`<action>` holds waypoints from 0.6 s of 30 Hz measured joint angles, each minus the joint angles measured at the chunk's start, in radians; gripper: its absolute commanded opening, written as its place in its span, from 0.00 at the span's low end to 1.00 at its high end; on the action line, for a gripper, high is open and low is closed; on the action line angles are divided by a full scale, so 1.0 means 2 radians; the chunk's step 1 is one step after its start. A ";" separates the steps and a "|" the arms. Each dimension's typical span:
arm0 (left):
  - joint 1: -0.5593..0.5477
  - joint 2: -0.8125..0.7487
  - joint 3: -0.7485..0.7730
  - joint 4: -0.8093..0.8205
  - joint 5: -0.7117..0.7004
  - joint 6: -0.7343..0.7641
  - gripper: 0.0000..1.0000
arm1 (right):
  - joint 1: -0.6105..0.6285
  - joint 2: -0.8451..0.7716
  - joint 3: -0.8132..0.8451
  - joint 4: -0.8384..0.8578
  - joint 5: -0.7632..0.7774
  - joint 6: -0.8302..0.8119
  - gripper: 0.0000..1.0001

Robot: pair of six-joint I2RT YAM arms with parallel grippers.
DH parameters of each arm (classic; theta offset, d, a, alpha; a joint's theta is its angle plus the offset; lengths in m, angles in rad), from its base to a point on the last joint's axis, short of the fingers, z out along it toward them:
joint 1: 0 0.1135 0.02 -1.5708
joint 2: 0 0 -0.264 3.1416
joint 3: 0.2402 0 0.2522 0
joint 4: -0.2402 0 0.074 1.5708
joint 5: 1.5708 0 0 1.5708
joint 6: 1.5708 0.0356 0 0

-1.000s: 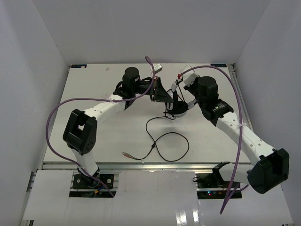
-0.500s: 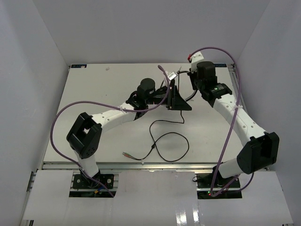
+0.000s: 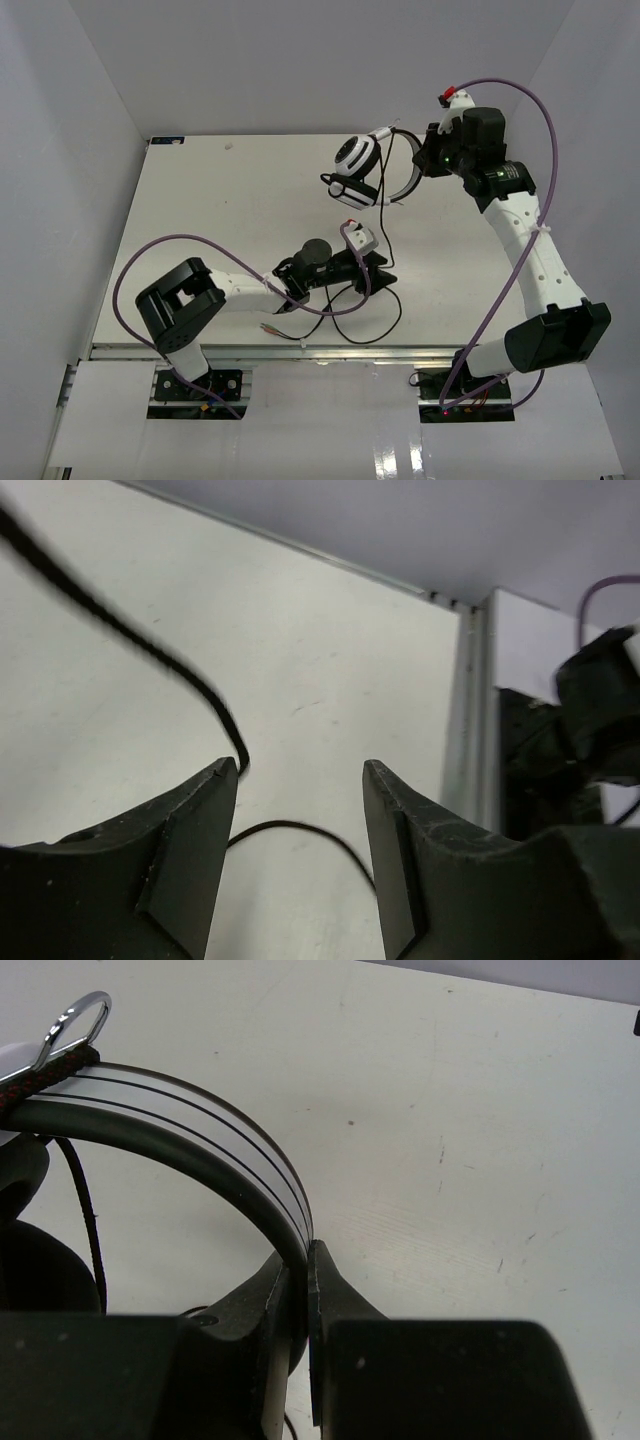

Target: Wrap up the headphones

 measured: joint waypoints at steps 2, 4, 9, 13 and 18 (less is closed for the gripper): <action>0.000 0.012 -0.025 0.029 -0.026 0.033 0.67 | -0.011 -0.011 0.003 -0.008 -0.019 0.007 0.08; 0.000 0.023 -0.042 0.052 -0.053 0.057 0.68 | -0.022 -0.021 0.007 -0.013 -0.034 0.014 0.08; 0.000 0.040 -0.051 0.083 -0.108 0.108 0.68 | -0.044 -0.036 0.022 -0.013 -0.074 0.033 0.08; 0.000 0.051 -0.050 0.107 -0.141 0.136 0.72 | -0.056 -0.043 0.024 -0.013 -0.098 0.044 0.08; 0.000 0.053 -0.061 0.124 -0.181 0.170 0.74 | -0.062 -0.043 0.032 -0.027 -0.108 0.042 0.08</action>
